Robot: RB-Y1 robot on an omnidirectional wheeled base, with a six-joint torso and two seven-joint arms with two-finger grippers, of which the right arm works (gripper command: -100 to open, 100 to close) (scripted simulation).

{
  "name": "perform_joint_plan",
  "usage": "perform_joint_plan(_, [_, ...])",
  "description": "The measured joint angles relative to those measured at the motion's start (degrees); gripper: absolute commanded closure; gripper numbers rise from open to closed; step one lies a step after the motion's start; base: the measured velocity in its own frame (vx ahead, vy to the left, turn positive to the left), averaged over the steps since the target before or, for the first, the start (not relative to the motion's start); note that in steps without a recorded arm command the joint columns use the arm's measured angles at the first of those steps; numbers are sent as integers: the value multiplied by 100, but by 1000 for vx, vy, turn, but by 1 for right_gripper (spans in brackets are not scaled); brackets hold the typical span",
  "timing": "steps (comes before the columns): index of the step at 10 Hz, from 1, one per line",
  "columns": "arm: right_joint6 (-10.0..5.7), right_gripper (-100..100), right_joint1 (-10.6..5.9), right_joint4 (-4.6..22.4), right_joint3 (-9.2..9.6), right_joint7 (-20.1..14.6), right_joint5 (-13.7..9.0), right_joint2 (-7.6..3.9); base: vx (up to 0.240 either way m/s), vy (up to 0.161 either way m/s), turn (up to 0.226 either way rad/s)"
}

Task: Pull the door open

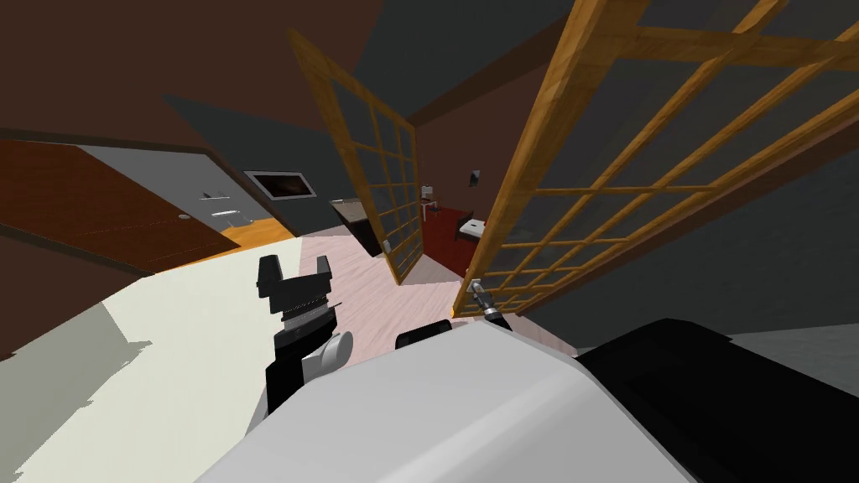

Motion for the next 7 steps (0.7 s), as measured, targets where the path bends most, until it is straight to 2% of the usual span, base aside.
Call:
perform_joint_plan(2, [-93,100,81,-33,97,-103,44,-102,-137,-6,51])
perform_joint_plan(4, [-120,100,131,-12,149,-137,61,-124,-156,-31,127])
perform_joint_plan(7, [-386,100,170,102,302,-304,134,-224,-197,-61,134])
